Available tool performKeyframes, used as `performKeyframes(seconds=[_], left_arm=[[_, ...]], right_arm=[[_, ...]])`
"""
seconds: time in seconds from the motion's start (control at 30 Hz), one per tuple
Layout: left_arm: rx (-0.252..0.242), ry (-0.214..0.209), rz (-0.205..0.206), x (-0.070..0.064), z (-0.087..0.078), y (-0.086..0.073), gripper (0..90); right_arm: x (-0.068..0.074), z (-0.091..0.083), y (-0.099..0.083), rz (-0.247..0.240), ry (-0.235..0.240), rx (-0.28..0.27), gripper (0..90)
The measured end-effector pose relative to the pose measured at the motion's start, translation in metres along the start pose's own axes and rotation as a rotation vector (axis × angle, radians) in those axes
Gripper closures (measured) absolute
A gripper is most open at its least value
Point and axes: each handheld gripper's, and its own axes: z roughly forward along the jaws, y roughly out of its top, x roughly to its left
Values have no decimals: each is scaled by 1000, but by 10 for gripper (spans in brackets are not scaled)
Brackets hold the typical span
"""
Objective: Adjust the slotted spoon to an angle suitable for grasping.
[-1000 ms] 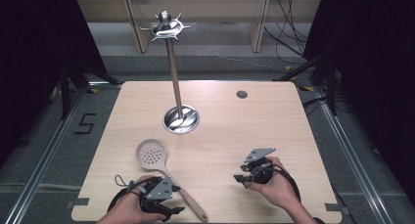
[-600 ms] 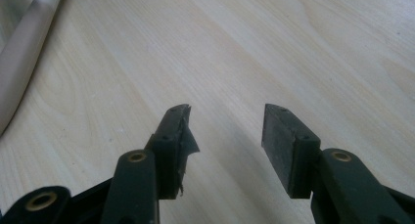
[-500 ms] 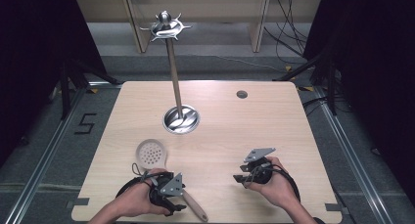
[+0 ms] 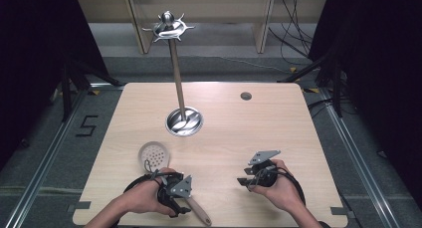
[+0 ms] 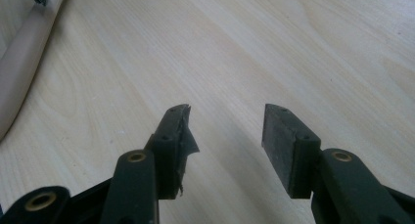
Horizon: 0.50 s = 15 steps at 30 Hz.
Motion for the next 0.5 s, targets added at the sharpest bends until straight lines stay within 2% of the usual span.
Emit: performKeyframes(seconds=[0.03,0.13,0.23,0.3,0.47,0.5], left_arm=[[4,-2,-6,0,0,1,345],[18,-10,14,1,2,4,343],[22,-20,20,2,4,6,343],[39,-36,51,4,7,8,342],[58,-57,74,5,11,10,336],[59,-63,77,6,12,10,336]], right_arm=[[0,0,0,0,1,0,532],[1,0,0,13,5,1,532],[0,0,0,2,4,1,532],[0,0,0,3,5,2,531],[0,2,-1,26,17,-3,530],[0,1,0,21,17,9,530]])
